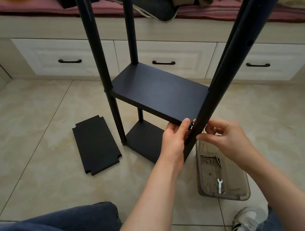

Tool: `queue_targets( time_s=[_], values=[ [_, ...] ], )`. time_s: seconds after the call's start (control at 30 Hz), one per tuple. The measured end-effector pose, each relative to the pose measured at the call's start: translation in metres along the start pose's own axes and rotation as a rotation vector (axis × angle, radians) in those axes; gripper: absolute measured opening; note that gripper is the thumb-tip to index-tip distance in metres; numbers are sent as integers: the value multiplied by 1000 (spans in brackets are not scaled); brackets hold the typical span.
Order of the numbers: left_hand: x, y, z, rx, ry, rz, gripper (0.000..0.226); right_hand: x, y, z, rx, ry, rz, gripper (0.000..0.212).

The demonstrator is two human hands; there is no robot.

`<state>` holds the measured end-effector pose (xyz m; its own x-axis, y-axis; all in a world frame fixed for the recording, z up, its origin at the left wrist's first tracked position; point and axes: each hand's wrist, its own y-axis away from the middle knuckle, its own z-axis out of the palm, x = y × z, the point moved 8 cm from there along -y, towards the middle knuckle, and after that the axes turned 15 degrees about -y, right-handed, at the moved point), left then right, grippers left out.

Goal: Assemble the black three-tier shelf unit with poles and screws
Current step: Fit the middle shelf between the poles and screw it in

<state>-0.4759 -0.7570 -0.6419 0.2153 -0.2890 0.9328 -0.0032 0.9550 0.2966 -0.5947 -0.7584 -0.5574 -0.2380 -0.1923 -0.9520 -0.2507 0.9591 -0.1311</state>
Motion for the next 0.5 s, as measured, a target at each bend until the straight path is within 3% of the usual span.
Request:
queue_targets(
  time_s=[0.5],
  values=[
    [2,-2,-5,24,-26,13,20,1,-1,-2,58,41,-31,38]
  ],
)
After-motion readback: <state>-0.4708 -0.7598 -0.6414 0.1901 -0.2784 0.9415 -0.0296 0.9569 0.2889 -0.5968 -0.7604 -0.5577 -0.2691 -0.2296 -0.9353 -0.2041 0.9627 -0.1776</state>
